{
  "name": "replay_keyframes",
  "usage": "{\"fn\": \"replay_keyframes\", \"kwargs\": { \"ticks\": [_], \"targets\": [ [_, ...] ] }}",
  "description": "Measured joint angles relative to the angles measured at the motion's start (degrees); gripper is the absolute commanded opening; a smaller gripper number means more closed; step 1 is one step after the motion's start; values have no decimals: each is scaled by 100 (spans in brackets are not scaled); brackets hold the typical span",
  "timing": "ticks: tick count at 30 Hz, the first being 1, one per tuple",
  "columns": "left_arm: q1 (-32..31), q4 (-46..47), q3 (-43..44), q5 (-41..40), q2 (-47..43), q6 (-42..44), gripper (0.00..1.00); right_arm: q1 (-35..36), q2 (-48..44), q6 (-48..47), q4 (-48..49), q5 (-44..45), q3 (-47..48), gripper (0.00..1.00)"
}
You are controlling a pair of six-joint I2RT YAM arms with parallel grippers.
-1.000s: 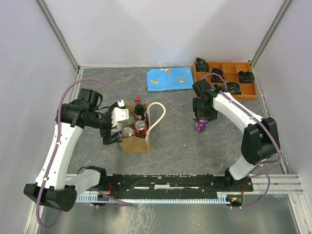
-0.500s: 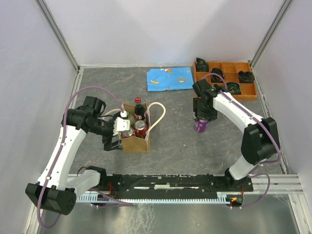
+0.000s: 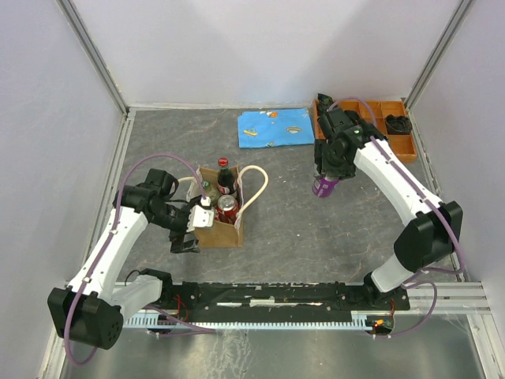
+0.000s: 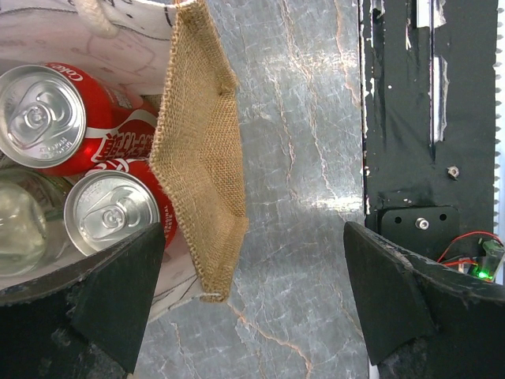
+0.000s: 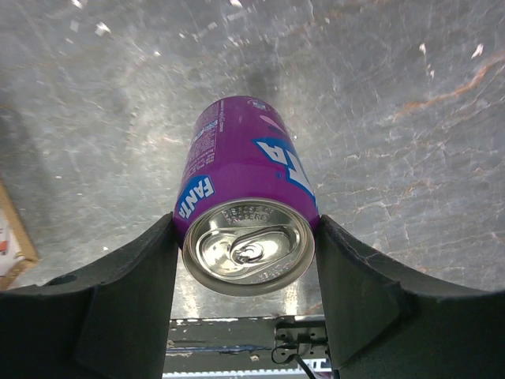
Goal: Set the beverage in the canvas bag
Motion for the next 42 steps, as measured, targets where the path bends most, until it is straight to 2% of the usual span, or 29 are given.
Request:
{"fn": "replay_keyframes", "kwargs": {
  "ticks": [5,11,23,33,42],
  "targets": [
    [0,-24,-68,2,44,219,100,-4,-68,-63,-306,-131,835,0],
    [0,-549,-68,24,50,892,100,-4,-155,-96,-549,-514,1574,0],
    [-133,-800,-66,52,-103,1364,99,190,-186,-9,-433,-1604,2260,0],
    [-389,-807,-66,120,-219,1403,99,1189,-120,68,26,-2024,2581,0],
    [-481,-813,-85,127,-431,1401,99,2153,345,81,385,-2037,2778,0]
  ]
}}
